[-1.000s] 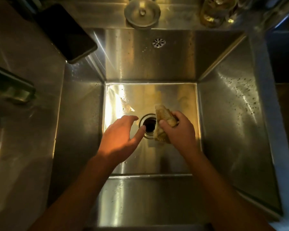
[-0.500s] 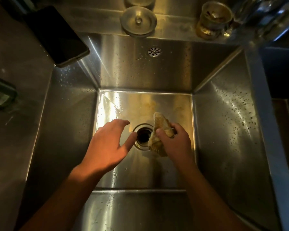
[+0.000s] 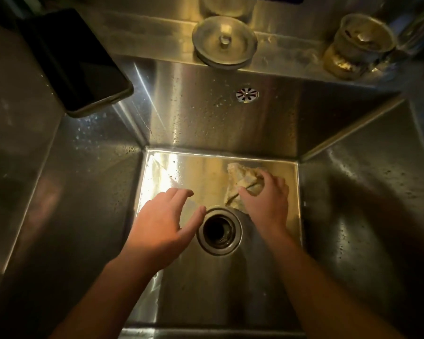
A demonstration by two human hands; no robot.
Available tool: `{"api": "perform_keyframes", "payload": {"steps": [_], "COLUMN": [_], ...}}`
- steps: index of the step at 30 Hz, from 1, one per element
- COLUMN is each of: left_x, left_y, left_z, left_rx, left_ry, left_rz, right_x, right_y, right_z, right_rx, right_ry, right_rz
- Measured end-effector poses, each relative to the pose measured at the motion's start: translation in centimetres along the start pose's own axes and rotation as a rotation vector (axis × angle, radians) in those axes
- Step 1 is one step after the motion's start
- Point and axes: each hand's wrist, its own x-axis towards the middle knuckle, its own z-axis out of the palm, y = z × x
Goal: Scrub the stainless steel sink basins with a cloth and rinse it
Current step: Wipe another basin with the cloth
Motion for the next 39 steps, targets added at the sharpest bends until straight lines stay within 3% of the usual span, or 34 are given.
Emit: {"api": "perform_keyframes", "payload": {"steps": [4, 7, 10, 18, 26, 29, 39], "left_x": [0.1, 0.4, 0.6, 1.4, 1.8, 2.1, 2.6], "left_y": [0.5, 0.6, 0.5, -0.8, -1.3, -1.5, -1.0], "left_z": [0.7, 0.9, 0.9, 0.6, 0.4, 0.3, -0.4], "left_rx": [0.022, 0.038, 0.035, 0.046, 0.075, 0.069, -0.042], "left_ry": [-0.031, -0.016, -0.014, -0.026, 0.007, 0.011, 0.042], "left_rz": [0.025, 0.051, 0.039, -0.014, -0.004, -0.015, -0.058], "right_x": [-0.3, 0.6, 1.3, 2.7, -0.4, -0.8, 3.6], "right_y": [0.6, 0.0, -0.3, 0.4, -5.6, -6.4, 3.3], "right_z": [0.9, 1.6, 2.6, 3.7, 6.7, 6.9, 1.5], "right_rx": [0.102, 0.151, 0.034, 0.008, -0.020, -0.086, -0.157], "right_ry": [0.096, -0.001, -0.115, -0.083, -0.392, -0.396, -0.083], "right_rz": [0.001, 0.048, 0.043, -0.027, -0.392, -0.469, -0.043]}}
